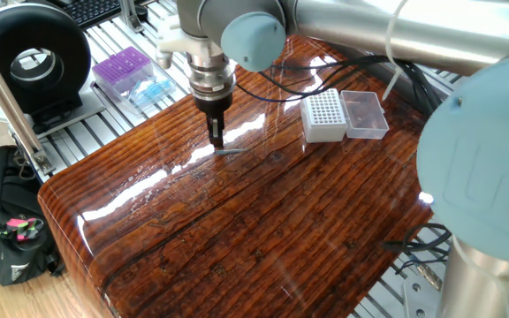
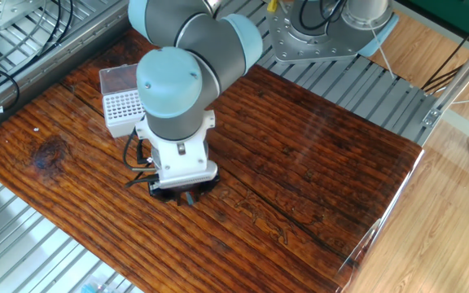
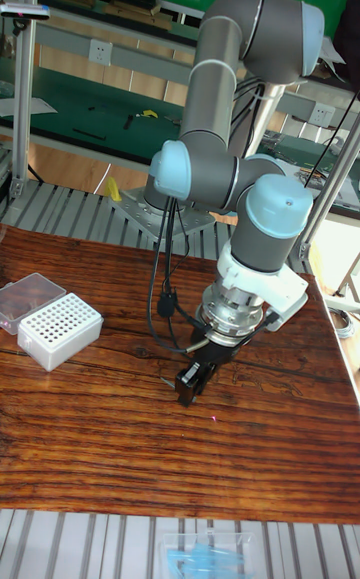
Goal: Insert a medium pipette tip into the holder for medium pipette tips
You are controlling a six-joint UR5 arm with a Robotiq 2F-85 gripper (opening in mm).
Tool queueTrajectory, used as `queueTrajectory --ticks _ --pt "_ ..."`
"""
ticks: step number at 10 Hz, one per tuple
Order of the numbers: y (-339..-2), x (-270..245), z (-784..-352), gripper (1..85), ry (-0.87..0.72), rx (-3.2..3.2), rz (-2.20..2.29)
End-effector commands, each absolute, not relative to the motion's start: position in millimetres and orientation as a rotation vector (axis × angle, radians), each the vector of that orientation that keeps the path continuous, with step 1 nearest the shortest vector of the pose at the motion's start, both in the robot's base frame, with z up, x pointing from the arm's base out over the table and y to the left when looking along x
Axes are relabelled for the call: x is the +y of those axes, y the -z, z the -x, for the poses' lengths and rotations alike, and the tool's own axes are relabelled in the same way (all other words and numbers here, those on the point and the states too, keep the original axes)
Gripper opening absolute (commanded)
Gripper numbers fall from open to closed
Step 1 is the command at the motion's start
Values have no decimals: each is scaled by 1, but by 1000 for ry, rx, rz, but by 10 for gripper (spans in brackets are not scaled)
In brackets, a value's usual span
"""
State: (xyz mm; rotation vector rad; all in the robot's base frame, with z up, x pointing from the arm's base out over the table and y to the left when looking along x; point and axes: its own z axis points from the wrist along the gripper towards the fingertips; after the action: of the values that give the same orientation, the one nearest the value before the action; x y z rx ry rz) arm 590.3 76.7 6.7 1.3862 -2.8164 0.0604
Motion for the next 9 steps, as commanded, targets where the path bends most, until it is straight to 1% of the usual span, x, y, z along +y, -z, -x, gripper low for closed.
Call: queueTrajectory --ticks 1,5,7,8,9 --pt "-7 79 -585 370 -47 -2827 -1376" --pt "-3 83 -589 370 -55 -2846 -1383" --pt "-3 74 -594 313 -114 -2849 -1382" --pt "-3 71 -596 263 -135 -2852 -1379" --pt "-3 71 -597 240 -136 -2856 -1375"
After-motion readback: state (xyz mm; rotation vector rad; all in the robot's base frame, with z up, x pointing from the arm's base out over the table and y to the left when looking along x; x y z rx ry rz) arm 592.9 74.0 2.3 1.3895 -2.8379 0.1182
